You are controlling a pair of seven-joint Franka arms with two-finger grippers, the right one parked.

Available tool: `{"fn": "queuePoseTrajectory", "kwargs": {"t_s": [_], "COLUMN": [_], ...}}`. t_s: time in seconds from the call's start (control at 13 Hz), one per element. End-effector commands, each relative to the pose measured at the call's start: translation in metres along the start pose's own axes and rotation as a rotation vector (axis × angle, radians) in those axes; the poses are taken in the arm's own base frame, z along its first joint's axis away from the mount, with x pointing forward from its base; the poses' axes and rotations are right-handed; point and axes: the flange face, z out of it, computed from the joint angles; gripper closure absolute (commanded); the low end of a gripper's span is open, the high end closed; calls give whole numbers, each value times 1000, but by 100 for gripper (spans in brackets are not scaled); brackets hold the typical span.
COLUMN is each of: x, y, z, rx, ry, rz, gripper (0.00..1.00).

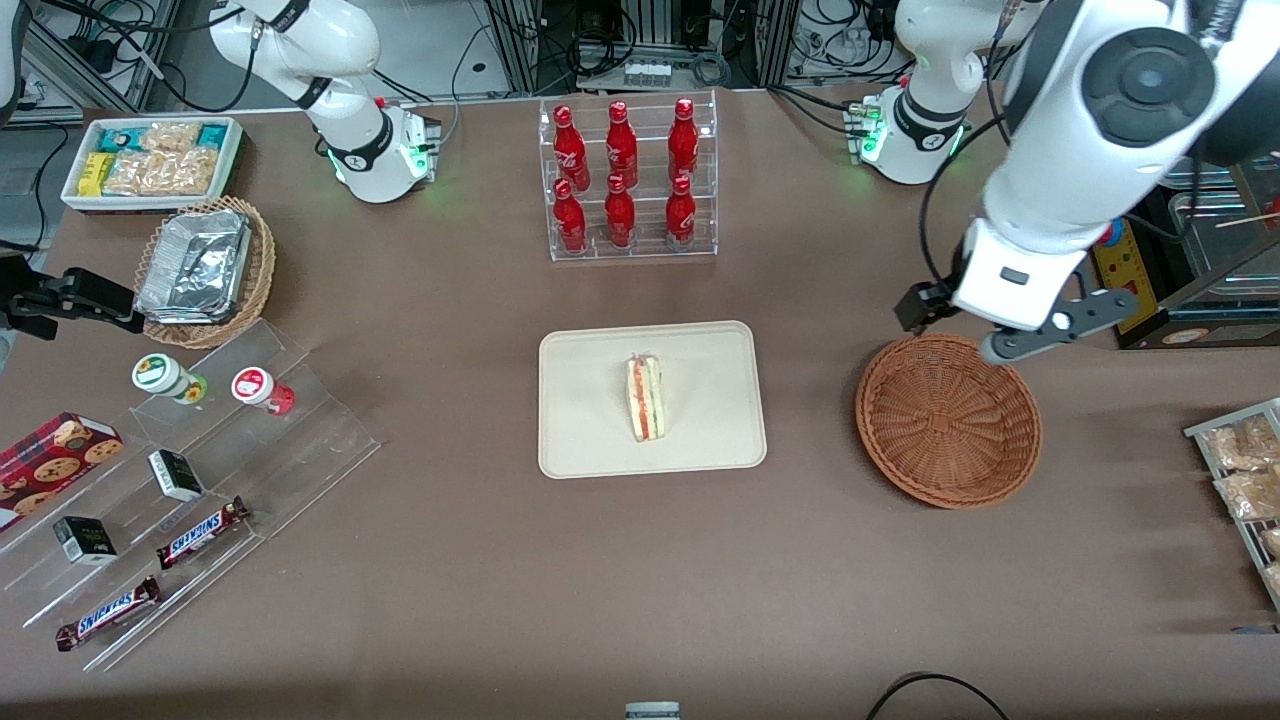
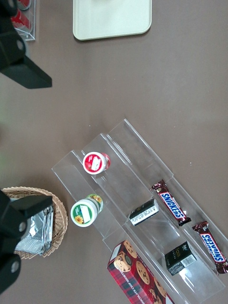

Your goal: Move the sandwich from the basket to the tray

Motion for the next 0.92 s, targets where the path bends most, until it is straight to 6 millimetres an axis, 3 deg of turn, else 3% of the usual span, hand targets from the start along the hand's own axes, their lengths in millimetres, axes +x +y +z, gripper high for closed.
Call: {"fn": "queuePoseTrajectory", "kwargs": {"t_s": [0.0, 0.15, 0.38, 0.54, 0.69, 0.85], "x": [-3, 0, 20, 25, 28, 29], "y": [-31, -58, -118, -148, -175, -187], "z": [-17, -29, -30, -32, -34, -36], "rx": [0, -13, -26, -40, -47, -70], "ry": [-19, -8, -51, -69, -85, -85], "rz": [7, 56, 129, 174, 213, 233], "gripper": [0, 0, 0, 0, 0, 0]}}
